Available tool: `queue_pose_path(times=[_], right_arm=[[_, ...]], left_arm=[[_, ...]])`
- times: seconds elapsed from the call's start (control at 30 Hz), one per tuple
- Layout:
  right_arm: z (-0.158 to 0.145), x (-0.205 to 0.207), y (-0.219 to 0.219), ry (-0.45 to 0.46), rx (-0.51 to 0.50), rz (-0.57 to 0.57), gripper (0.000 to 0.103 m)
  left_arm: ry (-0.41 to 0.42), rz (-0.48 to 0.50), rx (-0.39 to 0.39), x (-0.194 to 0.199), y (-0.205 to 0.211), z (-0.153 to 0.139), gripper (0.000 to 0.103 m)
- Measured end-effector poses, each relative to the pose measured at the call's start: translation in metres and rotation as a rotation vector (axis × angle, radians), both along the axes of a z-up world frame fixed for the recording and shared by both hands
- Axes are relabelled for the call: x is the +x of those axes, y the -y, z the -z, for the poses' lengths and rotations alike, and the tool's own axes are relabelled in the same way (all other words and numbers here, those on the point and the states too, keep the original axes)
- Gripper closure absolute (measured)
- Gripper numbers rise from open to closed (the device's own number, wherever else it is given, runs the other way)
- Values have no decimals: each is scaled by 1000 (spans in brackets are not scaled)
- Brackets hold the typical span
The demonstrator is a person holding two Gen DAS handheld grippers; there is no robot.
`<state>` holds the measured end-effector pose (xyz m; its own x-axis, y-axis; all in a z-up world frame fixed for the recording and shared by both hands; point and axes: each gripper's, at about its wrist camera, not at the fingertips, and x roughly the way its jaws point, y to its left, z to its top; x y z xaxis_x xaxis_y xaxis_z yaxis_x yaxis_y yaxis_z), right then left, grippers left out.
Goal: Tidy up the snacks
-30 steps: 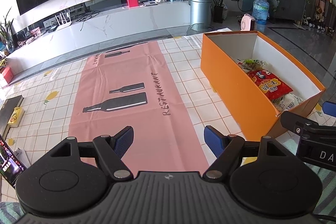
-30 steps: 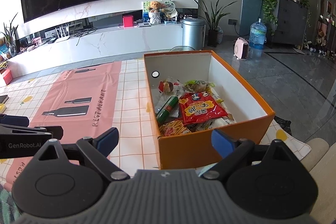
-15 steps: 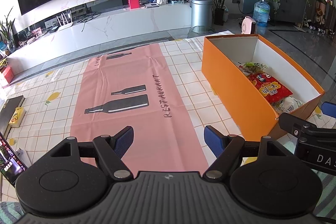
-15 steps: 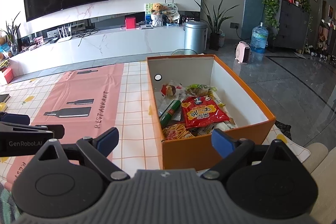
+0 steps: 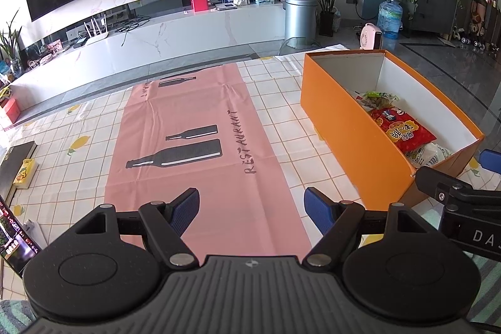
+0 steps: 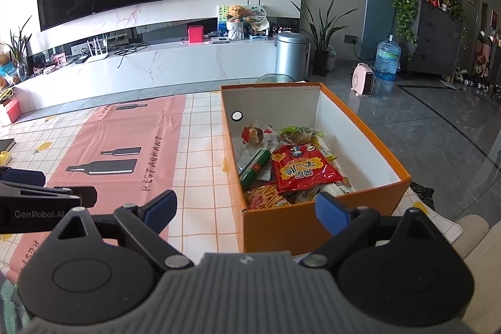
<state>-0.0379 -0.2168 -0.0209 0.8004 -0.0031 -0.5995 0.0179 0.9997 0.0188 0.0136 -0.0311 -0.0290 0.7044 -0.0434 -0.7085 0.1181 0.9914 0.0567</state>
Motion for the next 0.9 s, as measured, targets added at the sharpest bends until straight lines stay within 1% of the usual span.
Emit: queue_pose_path(times=[0.5,0.9], right_arm=[[-3,-3,-2,9,-4,-8,9],[-4,-5,-4,7,-5,-4,6]], left_arm=[[0,-6,6,-2,0,0,14],[3,-10,-6,-6,-4,-3,14]])
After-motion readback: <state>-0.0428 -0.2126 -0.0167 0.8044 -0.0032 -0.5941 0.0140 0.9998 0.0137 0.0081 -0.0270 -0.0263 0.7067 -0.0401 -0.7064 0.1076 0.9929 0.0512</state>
